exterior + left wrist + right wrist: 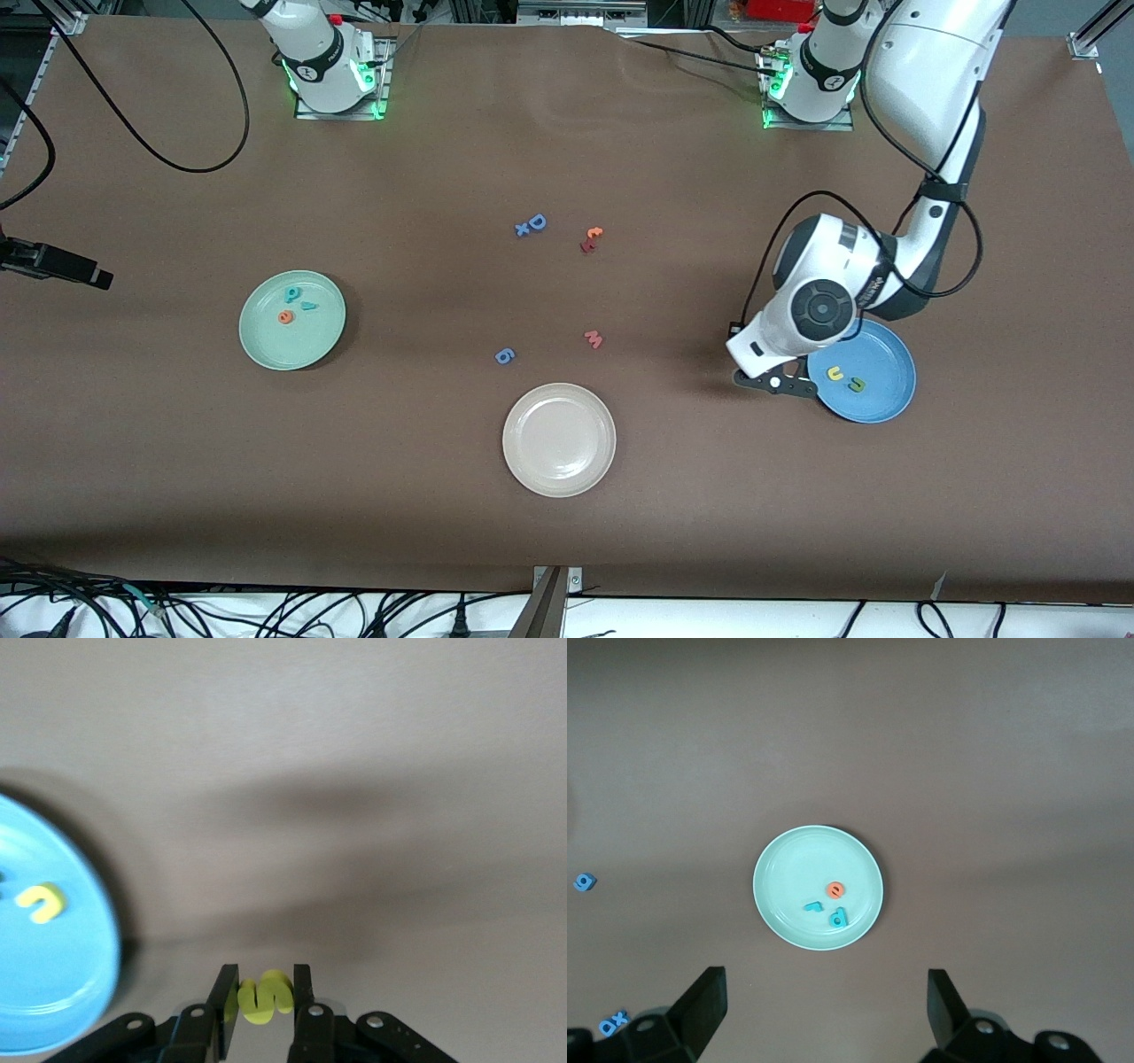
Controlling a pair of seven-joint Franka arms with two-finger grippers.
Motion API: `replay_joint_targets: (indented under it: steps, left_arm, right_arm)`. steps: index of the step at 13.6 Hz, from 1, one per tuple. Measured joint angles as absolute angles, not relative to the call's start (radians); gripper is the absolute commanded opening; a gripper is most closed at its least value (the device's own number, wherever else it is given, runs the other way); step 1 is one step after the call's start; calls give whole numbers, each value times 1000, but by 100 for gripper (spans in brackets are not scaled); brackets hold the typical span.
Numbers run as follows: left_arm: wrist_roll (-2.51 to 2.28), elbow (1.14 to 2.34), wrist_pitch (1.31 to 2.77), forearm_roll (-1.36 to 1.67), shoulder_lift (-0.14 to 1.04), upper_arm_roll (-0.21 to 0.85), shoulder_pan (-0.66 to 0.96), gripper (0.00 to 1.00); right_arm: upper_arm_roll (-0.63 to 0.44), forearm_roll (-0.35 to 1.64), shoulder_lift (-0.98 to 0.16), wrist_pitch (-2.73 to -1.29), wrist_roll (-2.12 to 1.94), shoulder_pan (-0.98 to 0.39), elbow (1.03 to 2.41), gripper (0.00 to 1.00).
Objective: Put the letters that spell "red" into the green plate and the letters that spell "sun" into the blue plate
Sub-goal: 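Carry the yellow s with the left gripper over the blue plate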
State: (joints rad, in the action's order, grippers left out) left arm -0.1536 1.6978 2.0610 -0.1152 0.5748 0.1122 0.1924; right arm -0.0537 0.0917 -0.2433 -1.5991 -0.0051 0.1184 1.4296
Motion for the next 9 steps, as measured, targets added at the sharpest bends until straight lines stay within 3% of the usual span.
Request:
replay_joint_targets:
  steps: [9]
  left_arm:
    - [274, 1663, 2041, -125, 567, 70, 23, 25]
  right_arm:
    - [-54, 92, -243, -1611, -5, 118, 1430, 100]
